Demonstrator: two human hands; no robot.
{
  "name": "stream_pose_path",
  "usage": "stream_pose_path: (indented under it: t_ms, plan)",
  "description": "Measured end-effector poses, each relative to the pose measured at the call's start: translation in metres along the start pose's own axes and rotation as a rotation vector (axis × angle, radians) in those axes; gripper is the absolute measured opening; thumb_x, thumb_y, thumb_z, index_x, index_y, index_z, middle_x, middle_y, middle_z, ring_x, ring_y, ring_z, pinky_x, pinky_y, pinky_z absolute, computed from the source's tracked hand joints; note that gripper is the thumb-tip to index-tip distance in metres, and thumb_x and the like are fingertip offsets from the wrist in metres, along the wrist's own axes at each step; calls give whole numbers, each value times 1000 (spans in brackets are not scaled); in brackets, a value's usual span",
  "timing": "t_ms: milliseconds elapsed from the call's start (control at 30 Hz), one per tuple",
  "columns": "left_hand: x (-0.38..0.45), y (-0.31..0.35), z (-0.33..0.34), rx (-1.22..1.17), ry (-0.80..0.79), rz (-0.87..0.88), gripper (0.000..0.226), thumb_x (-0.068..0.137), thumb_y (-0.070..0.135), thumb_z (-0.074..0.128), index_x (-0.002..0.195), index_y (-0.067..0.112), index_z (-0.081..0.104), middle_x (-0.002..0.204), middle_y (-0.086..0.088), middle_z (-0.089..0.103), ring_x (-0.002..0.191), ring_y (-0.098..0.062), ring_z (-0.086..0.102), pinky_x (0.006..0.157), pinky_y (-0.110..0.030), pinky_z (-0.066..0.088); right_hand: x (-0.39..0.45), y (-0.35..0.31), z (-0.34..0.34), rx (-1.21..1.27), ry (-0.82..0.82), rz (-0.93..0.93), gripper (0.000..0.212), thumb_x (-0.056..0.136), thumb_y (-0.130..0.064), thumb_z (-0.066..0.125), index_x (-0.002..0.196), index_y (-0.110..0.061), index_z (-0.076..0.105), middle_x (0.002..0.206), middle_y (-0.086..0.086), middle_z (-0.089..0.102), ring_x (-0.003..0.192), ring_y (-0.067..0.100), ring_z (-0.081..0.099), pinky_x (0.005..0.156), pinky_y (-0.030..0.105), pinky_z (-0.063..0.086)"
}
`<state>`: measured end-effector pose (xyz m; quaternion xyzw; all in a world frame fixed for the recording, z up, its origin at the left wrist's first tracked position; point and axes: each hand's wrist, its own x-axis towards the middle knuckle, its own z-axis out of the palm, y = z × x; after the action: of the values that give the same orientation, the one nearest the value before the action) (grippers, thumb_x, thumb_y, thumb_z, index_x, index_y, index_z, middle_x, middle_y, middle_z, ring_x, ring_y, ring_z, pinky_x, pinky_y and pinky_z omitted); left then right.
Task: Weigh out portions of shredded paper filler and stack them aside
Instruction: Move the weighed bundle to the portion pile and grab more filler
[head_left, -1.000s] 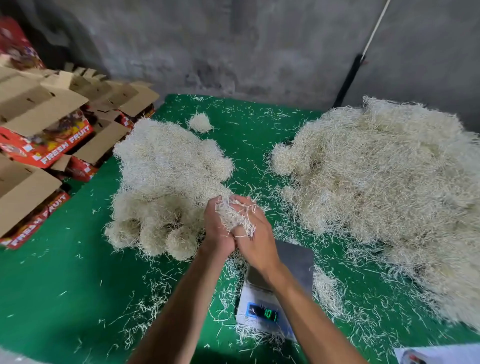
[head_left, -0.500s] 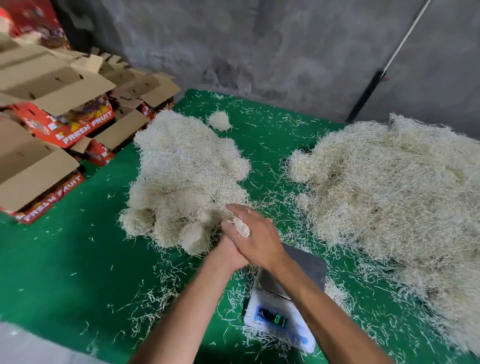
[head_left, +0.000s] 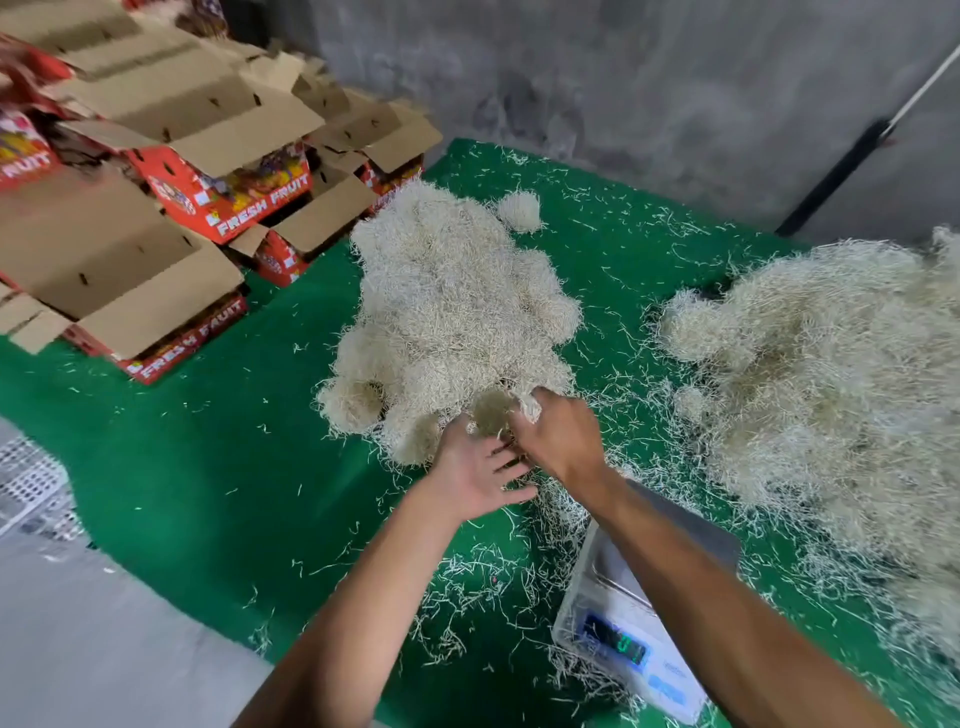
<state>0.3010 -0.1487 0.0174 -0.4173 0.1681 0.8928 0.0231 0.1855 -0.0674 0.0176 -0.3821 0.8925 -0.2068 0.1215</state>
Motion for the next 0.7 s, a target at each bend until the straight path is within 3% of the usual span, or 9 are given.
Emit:
stream_pose_path:
  t_ms: [67,100,167,267,367,467,567,633,700]
  plan:
    - [1,18,-8,-77,32,49,83,101,68,20,152,5,33,148,-21,47,134,-38,48,112,-63,35,24,-12,-8,73,34,16,100,83,-92,38,149,-17,42,114,17,68,85,15,70,73,44,63]
    - [1,22,-12,-88,46,81,77,103,64,22,153,6,32,149,-21,47,134,-39,48,111,-63,36,35,-18,-12,120,23,26,111,75,-97,43,158,-24,30,143,19,53,106,20,67,88,52,60]
    - [3,23,-19,-78,70,167,61,107,51,28,153,12,31,149,-21,46,131,-38,51,109,-61,40,49,-24,-12,85,-11,23,119,68,-98,47,163,-34,13,166,11,25,132,30,55,105,62,48]
    - [12,12,-23,-29,-1,239,38,106,31,41,140,15,47,139,-17,57,123,-33,58,106,-56,47,36,-11,5,26,-71,28,94,84,-79,54,160,-32,24,167,6,23,140,35,48,100,47,50]
    - [26,0,-22,39,-53,228,35,103,27,51,136,15,54,136,-13,60,122,-30,59,107,-53,47,4,19,19,147,-55,60,61,99,-55,57,152,-27,41,148,11,53,107,29,68,76,27,57]
    - [45,-18,-7,213,-49,235,38,108,36,42,139,16,53,136,-9,62,122,-27,60,110,-52,45,-26,57,19,184,-79,193,56,103,-55,52,141,-14,52,124,19,70,93,38,74,63,46,63]
    - [69,-43,29,475,-65,283,40,109,36,40,145,18,47,138,-5,62,120,-22,62,106,-47,49,-53,107,2,192,-25,252,63,100,-42,64,153,-22,38,113,3,71,78,16,75,50,14,49]
    - [86,-63,63,614,-118,279,40,109,33,42,146,19,45,142,-5,58,118,-21,62,100,-41,53,-66,139,-19,176,40,265,63,97,-36,69,151,-24,39,127,8,67,90,13,71,69,11,51]
    - [101,-84,98,727,-157,272,36,108,28,45,143,20,48,140,-5,58,115,-19,63,94,-37,54,-76,172,-36,150,86,287,61,96,-35,70,150,-22,42,144,11,57,112,24,65,98,38,55]
